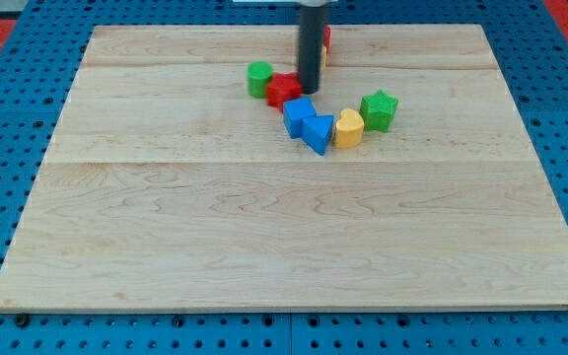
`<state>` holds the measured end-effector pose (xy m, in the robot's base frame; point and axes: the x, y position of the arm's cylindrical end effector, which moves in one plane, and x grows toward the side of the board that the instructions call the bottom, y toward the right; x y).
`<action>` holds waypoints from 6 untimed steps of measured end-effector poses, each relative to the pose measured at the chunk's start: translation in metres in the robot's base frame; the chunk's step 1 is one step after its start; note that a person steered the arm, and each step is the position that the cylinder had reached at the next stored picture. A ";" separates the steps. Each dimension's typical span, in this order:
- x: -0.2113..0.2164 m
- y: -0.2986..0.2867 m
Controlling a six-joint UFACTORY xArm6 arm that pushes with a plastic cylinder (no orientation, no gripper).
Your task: Push the green circle and red star slightly down and right
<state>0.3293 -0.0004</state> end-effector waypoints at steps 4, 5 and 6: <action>-0.058 -0.062; -0.042 -0.099; 0.017 -0.091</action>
